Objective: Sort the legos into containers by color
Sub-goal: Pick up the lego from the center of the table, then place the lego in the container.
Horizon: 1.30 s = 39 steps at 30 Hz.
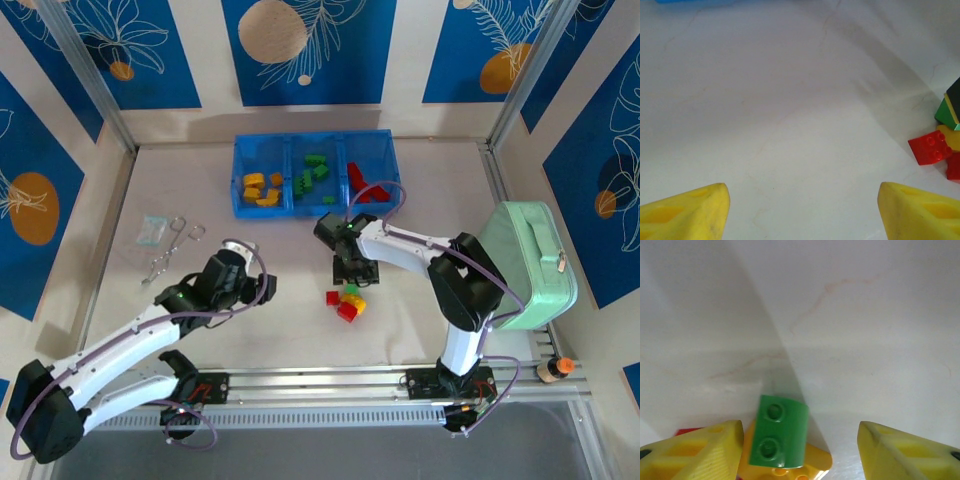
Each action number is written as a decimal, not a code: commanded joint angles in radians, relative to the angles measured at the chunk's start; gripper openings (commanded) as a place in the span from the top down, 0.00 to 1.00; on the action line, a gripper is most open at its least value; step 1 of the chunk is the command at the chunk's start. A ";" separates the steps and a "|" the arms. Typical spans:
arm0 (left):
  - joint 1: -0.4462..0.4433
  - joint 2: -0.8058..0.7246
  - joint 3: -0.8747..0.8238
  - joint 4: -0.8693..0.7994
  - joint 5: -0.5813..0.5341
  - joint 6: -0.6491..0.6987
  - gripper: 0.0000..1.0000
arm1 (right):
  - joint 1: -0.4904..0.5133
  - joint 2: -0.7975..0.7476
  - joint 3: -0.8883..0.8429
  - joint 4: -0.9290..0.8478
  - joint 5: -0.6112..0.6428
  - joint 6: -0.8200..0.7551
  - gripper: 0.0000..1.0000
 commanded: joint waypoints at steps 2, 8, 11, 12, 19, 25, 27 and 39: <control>-0.001 -0.005 -0.019 0.023 0.022 -0.031 0.23 | 0.009 -0.022 -0.025 0.022 -0.048 0.036 0.39; 0.000 -0.016 -0.019 0.010 0.010 -0.026 0.23 | 0.008 0.040 -0.001 0.050 -0.065 0.025 0.44; 0.000 -0.021 -0.018 0.003 0.007 -0.022 0.23 | 0.009 0.060 0.004 0.055 -0.074 0.028 0.49; 0.000 -0.023 -0.019 0.001 0.005 -0.020 0.23 | 0.010 0.063 0.005 0.054 -0.075 0.028 0.51; 0.000 -0.032 -0.020 -0.002 -0.007 -0.013 0.23 | 0.015 0.063 0.012 0.048 -0.058 0.039 0.71; 0.001 -0.033 -0.021 -0.003 -0.009 -0.008 0.23 | 0.006 0.042 0.076 0.007 -0.013 0.017 0.77; 0.000 -0.037 -0.023 -0.004 -0.007 -0.006 0.23 | -0.011 0.043 0.137 -0.008 0.004 -0.009 0.77; -0.002 -0.127 -0.038 -0.082 0.003 -0.036 0.23 | -0.143 0.318 0.764 -0.060 -0.014 -0.261 0.76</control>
